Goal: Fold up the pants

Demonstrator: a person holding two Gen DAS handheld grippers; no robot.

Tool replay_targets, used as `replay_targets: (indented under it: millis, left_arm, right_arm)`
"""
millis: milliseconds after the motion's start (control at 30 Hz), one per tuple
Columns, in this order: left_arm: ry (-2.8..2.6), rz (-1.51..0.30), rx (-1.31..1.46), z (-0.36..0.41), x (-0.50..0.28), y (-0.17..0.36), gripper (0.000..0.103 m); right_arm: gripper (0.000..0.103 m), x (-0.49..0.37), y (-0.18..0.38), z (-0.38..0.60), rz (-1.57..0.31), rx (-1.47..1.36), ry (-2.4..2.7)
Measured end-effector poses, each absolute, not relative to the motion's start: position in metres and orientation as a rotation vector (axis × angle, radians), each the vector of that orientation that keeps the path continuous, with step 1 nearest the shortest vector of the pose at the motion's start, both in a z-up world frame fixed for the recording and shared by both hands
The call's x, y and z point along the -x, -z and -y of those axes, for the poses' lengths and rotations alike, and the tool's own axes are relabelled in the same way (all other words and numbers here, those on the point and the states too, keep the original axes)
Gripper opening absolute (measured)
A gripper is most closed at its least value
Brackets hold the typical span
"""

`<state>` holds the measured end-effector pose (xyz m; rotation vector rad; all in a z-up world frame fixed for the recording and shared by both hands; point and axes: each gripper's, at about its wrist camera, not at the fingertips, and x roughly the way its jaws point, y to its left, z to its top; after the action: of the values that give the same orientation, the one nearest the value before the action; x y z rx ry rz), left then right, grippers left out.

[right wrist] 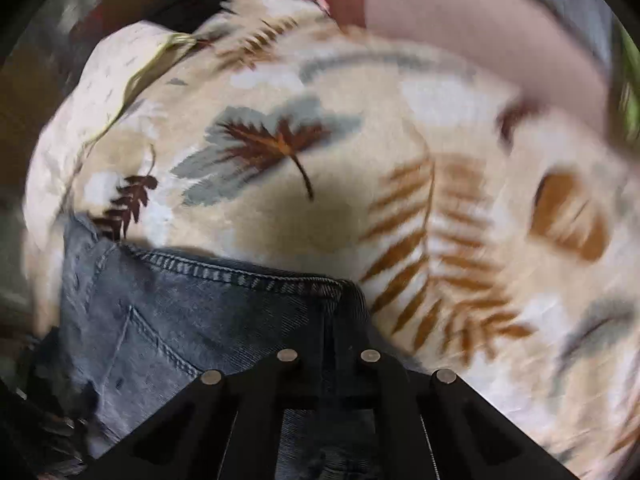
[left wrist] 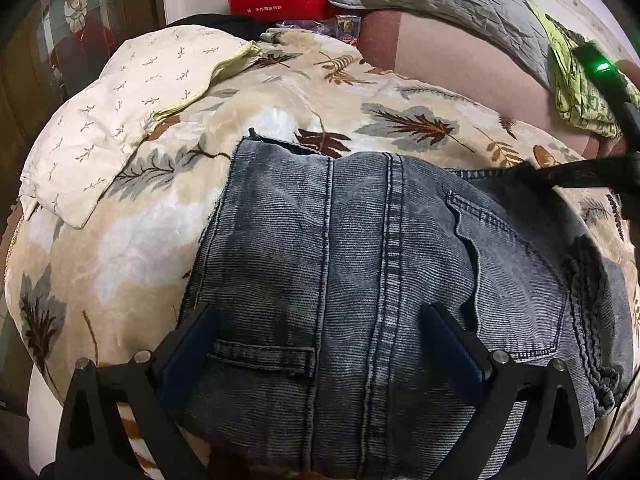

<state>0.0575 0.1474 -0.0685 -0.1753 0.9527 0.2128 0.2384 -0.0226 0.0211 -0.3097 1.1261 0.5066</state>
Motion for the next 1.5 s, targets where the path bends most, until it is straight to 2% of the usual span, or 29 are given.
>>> replay_targets:
  millis: [67, 167, 400, 700, 767, 900, 1000, 1200, 1300, 1400, 1500]
  left_arm:
    - [-0.215, -0.957, 0.173, -0.146, -0.059, 0.069, 0.102]
    - [-0.218, -0.956, 0.155, -0.145, -0.059, 0.07, 0.102]
    - [-0.219, -0.95, 0.153, -0.144, -0.058, 0.071, 0.102]
    - [-0.216, -0.942, 0.165, -0.146, -0.056, 0.07, 0.102]
    - [-0.219, -0.941, 0.163, -0.145, -0.056, 0.07, 0.102]
    - [-0.204, -0.934, 0.163, -0.146, -0.055, 0.07, 0.102]
    - [-0.172, -0.918, 0.195, -0.151, -0.051, 0.066, 0.102]
    - [-0.143, -0.821, 0.312, -0.167, -0.029, 0.045, 0.102]
    - [-0.187, -0.794, 0.326, -0.172, -0.017, 0.031, 0.102]
    - [-0.239, -0.827, 0.317, -0.172, -0.008, 0.029, 0.102]
    - [-0.295, -0.883, 0.28, -0.169, -0.003, 0.035, 0.102]
  right_arm:
    - [0.003, -0.228, -0.023, 0.017, -1.045, 0.392, -0.466]
    - [0.003, -0.243, 0.011, 0.015, -1.135, 0.39, -0.43]
    - [0.003, -0.25, 0.017, 0.019, -1.129, 0.382, -0.373]
    - [0.005, -0.235, -0.041, 0.048, -1.102, 0.097, -0.454]
    - [0.005, -0.232, -0.035, 0.041, -1.141, 0.064, -0.489]
    - [0.006, -0.242, 0.017, 0.034, -1.267, 0.141, -0.399]
    - [0.006, -0.245, 0.008, 0.04, -1.242, 0.075, -0.368]
    - [0.006, -0.19, -0.048, 0.056, -1.125, -0.002, -0.472]
    - [0.006, -0.15, -0.055, 0.062, -1.126, -0.052, -0.548]
    - [0.008, -0.116, -0.045, 0.064, -1.166, -0.079, -0.605]
    - [0.009, -0.104, -0.004, 0.05, -1.288, 0.022, -0.591]
